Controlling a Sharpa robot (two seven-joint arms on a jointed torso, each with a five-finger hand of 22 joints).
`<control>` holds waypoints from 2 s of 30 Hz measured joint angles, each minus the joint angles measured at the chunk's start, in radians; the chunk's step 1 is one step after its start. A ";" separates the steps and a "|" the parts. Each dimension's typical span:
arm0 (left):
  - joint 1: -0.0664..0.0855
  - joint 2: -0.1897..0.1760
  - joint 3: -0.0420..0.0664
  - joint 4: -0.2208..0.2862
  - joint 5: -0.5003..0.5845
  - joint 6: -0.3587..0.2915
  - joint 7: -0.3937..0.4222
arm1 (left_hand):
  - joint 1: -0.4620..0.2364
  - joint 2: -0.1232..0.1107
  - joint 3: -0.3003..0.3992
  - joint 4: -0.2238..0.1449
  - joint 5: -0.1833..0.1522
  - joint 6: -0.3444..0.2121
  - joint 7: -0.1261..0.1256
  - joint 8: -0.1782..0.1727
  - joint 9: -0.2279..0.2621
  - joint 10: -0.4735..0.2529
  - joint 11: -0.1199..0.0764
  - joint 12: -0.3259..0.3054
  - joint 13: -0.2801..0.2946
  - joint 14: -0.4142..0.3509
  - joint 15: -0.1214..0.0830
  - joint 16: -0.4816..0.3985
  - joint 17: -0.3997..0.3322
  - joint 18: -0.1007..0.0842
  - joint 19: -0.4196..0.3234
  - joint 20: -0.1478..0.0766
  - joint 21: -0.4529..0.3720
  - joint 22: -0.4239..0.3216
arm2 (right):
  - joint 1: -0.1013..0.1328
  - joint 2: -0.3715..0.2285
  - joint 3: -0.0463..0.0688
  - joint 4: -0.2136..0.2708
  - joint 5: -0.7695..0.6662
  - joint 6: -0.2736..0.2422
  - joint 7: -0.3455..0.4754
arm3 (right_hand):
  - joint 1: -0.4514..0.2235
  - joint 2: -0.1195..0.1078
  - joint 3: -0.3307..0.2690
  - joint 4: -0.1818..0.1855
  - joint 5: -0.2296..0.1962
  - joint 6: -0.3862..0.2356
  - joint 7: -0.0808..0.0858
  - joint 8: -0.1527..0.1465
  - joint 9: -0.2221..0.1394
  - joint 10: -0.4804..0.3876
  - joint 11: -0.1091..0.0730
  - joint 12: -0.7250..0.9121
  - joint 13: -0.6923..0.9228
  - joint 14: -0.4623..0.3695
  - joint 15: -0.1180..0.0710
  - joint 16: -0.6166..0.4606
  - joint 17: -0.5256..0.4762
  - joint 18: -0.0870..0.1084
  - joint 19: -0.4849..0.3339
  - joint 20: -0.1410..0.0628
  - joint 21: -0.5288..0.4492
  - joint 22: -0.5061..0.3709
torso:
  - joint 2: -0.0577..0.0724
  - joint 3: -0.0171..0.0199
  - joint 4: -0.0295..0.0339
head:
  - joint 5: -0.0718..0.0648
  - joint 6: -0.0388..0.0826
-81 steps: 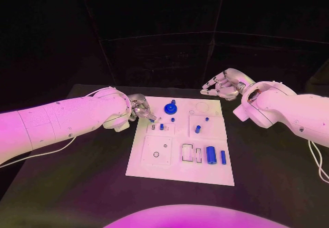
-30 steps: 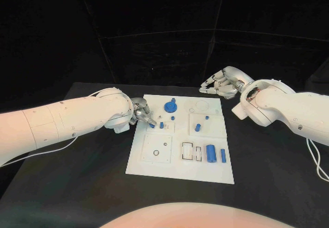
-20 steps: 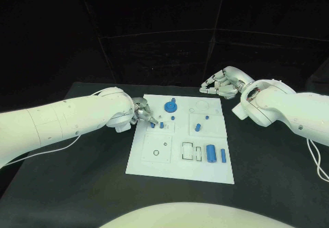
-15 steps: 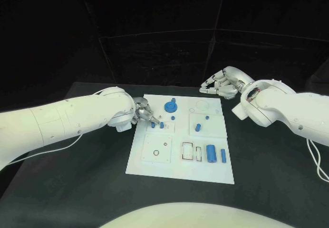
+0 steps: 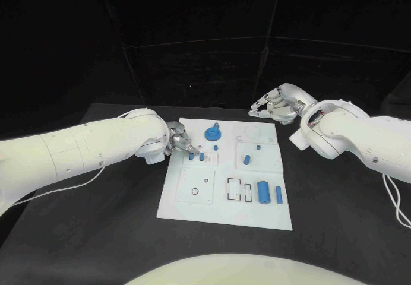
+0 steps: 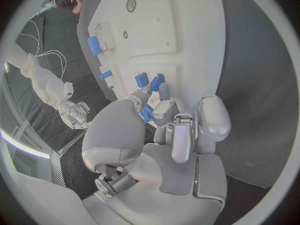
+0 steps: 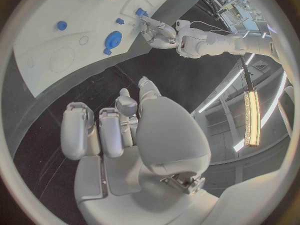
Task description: Assemble the parts on the task board
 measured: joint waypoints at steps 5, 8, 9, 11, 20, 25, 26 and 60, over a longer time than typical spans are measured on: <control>0.000 -0.003 0.000 -0.002 0.002 0.003 -0.002 | 0.000 0.000 -0.015 -0.007 0.000 0.000 0.000 0.004 0.002 0.000 0.000 0.000 0.002 0.000 0.000 0.000 0.000 0.000 0.000 0.000 0.004 0.002 | 0.000 0.000 0.000 0.000 0.000 0.000 0.001 | 0.000 0.000 0.000 0.000 0.000 0.000 0.000 0.000 0.000 0.000 0.000 0.000 0.000 0.000 0.000 0.000 0.000 0.000 0.000 0.000 0.000 0.000 | 0.000 -0.0003 -0.0003 | 0.000 -0.001; 0.000 -0.006 0.000 -0.002 0.002 0.005 -0.003 | 0.012 0.000 -0.025 -0.017 0.000 0.000 0.000 0.004 0.002 0.000 0.000 0.000 0.003 0.003 -0.003 0.000 0.000 0.000 0.000 0.000 0.004 0.002 | 0.000 0.000 0.000 -0.001 0.000 0.000 0.001 | 0.000 0.000 0.000 0.000 0.000 -0.001 0.001 0.000 0.000 0.000 0.000 0.000 -0.001 0.000 0.000 -0.002 -0.001 0.000 0.000 0.000 0.000 -0.001 | 0.000 -0.0007 -0.0003 | 0.000 -0.001; 0.000 -0.007 0.000 -0.001 0.003 0.006 -0.003 | 0.016 -0.001 -0.028 -0.019 0.000 0.000 0.000 0.004 0.002 0.000 0.000 0.000 0.003 0.004 -0.004 0.000 0.000 0.000 0.000 0.000 0.004 0.002 | 0.000 0.000 0.000 -0.001 0.000 0.000 0.001 | 0.000 0.000 0.000 0.000 0.000 -0.004 0.004 0.000 0.000 -0.003 0.003 -0.004 -0.002 0.000 0.000 -0.004 -0.002 0.000 0.000 0.000 0.000 -0.002 | 0.000 -0.0007 -0.0003 | 0.000 -0.001; 0.000 -0.008 0.000 0.000 0.003 0.008 -0.004 | 0.018 -0.004 -0.030 -0.022 0.000 0.000 0.000 0.004 0.002 0.000 0.000 0.000 0.003 0.004 -0.004 0.000 0.000 0.000 0.003 -0.003 0.004 0.004 | 0.000 0.000 0.000 -0.001 0.000 0.000 0.001 | 0.000 0.000 0.000 0.000 0.000 -0.004 0.004 0.000 0.000 -0.004 0.004 -0.004 -0.002 0.000 0.000 -0.004 -0.003 0.000 0.000 0.000 0.000 -0.002 | 0.001 -0.0008 -0.0004 | 0.000 -0.001; 0.000 -0.009 0.000 0.005 0.004 0.018 -0.006 | 0.010 -0.012 -0.081 -0.010 0.000 0.002 0.002 0.008 0.003 0.000 0.000 0.004 0.007 0.004 -0.004 0.000 0.000 0.000 0.003 -0.003 0.004 0.008 | 0.000 0.002 0.000 -0.002 0.001 0.000 0.002 | 0.000 0.000 0.000 0.000 0.000 -0.004 0.004 0.000 0.000 -0.004 0.004 -0.004 -0.002 0.000 0.000 -0.004 -0.003 0.000 0.000 0.000 0.000 -0.002 | 0.001 -0.0010 -0.0015 | 0.002 -0.001; 0.000 -0.009 0.000 0.003 0.004 0.017 -0.006 | -0.021 -0.021 -0.137 0.013 0.000 0.003 0.003 0.008 0.003 0.000 0.000 0.004 0.007 0.004 -0.003 0.000 0.000 0.000 0.003 -0.003 0.004 0.008 | 0.000 0.002 0.000 -0.005 0.001 0.000 0.002 | 0.000 0.000 -0.003 -0.003 0.000 -0.004 0.004 0.000 -0.001 -0.007 0.000 -0.004 -0.003 0.000 0.000 -0.004 -0.004 0.000 -0.004 -0.004 -0.004 -0.003 | 0.001 -0.0008 -0.0021 | 0.002 0.000; 0.000 -0.009 0.000 0.002 0.004 0.016 -0.006 | -0.022 -0.019 -0.146 0.017 0.000 0.003 0.003 0.008 0.003 0.000 0.000 0.004 0.007 0.004 -0.003 0.000 0.000 0.000 0.003 -0.003 0.004 0.009 | 0.000 0.002 0.000 -0.005 0.001 0.000 0.002 | 0.000 0.000 -0.003 -0.003 0.000 -0.004 0.004 0.000 -0.001 -0.007 0.000 -0.004 -0.003 0.000 0.000 -0.004 -0.004 0.000 -0.004 -0.004 -0.004 -0.003 | 0.001 -0.0007 -0.0021 | 0.002 0.001; -0.004 0.020 -0.032 -0.022 -0.009 -0.265 0.437 | 0.364 0.031 -0.286 -0.057 0.000 -0.213 0.127 -0.180 -0.164 -0.533 0.140 -0.548 -0.573 -0.228 0.105 -0.437 -0.408 0.054 -0.337 0.101 -0.516 -0.489 | 0.000 0.004 0.000 -0.015 0.002 -0.001 0.005 | 0.000 0.000 -0.005 -0.001 0.000 -0.004 0.004 0.000 -0.001 -0.011 0.004 -0.010 -0.008 0.000 0.000 -0.004 -0.006 0.000 -0.003 -0.004 -0.004 -0.005 | 0.003 -0.0014 -0.0045 | -0.016 0.023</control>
